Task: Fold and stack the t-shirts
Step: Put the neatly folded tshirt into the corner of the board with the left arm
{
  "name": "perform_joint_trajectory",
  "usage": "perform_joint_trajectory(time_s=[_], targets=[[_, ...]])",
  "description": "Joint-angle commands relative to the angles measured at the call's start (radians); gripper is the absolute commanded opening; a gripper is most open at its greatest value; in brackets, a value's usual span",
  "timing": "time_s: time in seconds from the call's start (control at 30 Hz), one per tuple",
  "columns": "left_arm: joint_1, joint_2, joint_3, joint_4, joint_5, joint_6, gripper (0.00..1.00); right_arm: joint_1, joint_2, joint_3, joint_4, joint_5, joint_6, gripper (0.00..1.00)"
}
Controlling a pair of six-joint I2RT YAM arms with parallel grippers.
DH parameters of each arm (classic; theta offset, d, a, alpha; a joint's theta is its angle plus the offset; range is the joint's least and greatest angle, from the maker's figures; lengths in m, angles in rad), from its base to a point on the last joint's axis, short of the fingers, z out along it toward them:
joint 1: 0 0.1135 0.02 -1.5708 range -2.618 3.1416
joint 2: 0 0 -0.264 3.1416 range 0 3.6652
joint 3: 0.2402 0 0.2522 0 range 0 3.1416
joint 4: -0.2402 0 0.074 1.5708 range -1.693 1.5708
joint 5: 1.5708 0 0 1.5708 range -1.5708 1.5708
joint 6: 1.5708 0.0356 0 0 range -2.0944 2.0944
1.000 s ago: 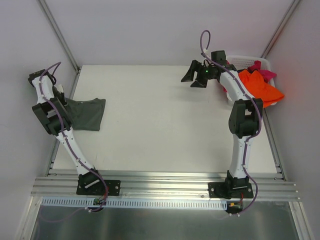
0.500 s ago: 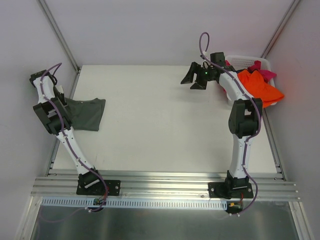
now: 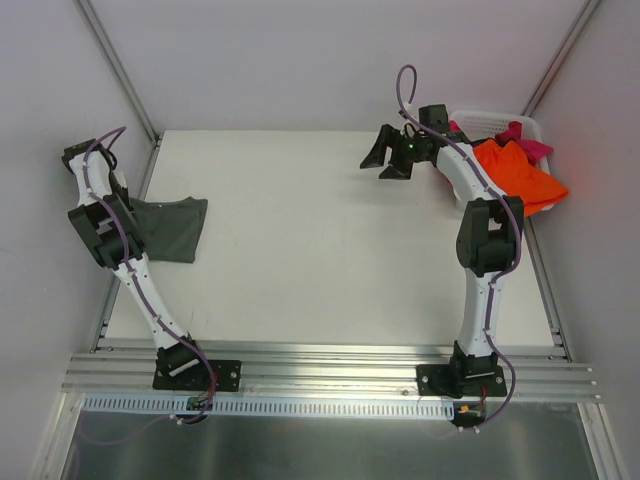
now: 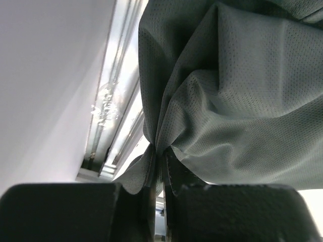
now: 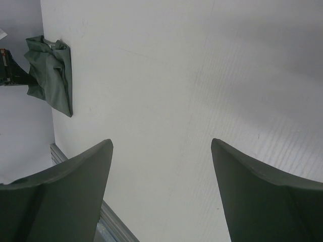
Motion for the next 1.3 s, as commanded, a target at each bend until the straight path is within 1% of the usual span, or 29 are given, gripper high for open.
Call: perform_joint_trajectory(time_s=[0.0,0.23,0.43,0.5,0.53,0.57,0.6,0.63,0.67,0.9,1.03,1.07,1.13,1.17,1.23,1.27], targets=[[0.002,-0.015,0.031,0.044,-0.113,-0.025,0.00,0.008,-0.026,0.013,0.029,-0.008,-0.005,0.83],[-0.013,-0.015,0.040,0.083,-0.246,0.004,0.00,0.008,-0.026,0.010,0.027,-0.010,-0.003,0.83],[-0.029,-0.010,0.036,0.100,-0.286,0.018,0.00,0.009,-0.021,0.013,0.030,-0.011,-0.003,0.83],[-0.033,-0.011,0.036,0.100,-0.260,0.021,0.00,0.009,-0.021,0.012,0.030,-0.011,-0.001,0.83],[-0.036,-0.013,0.033,0.100,-0.263,0.018,0.37,0.008,-0.020,0.012,0.030,-0.011,-0.005,0.83],[-0.038,-0.013,0.033,0.098,-0.259,0.015,0.67,0.009,-0.021,0.010,0.030,-0.011,-0.003,0.83],[-0.040,-0.018,0.031,0.101,-0.256,0.011,0.83,0.009,-0.021,0.010,0.030,-0.013,-0.005,0.83],[-0.043,-0.019,0.031,0.100,-0.259,0.003,0.95,0.009,-0.021,0.009,0.030,-0.013,-0.006,0.83],[-0.044,-0.019,0.034,0.101,-0.256,0.005,0.99,0.008,-0.021,0.009,0.030,-0.011,-0.005,0.83],[-0.061,-0.068,0.043,0.135,-0.254,0.000,0.99,0.008,-0.018,0.013,0.033,-0.010,-0.006,0.83],[-0.124,-0.122,0.086,0.176,-0.205,0.032,0.99,0.008,-0.026,0.022,0.033,0.003,-0.014,0.83],[-0.172,-0.139,0.089,0.193,-0.189,0.046,0.99,0.012,-0.030,0.036,0.032,0.010,-0.017,0.83],[-0.228,-0.191,0.089,0.242,-0.135,0.104,0.99,0.012,-0.034,0.059,0.008,0.025,-0.062,0.84],[-0.286,-0.208,0.091,0.260,-0.104,0.119,0.99,0.015,-0.040,0.071,-0.005,0.070,-0.089,0.84],[-0.345,-0.251,0.100,0.293,-0.045,0.133,0.99,0.018,-0.050,0.101,-0.045,0.120,-0.157,0.84],[-0.393,-0.274,0.108,0.304,0.015,0.126,0.99,0.018,-0.067,0.104,-0.051,0.159,-0.175,0.84]])
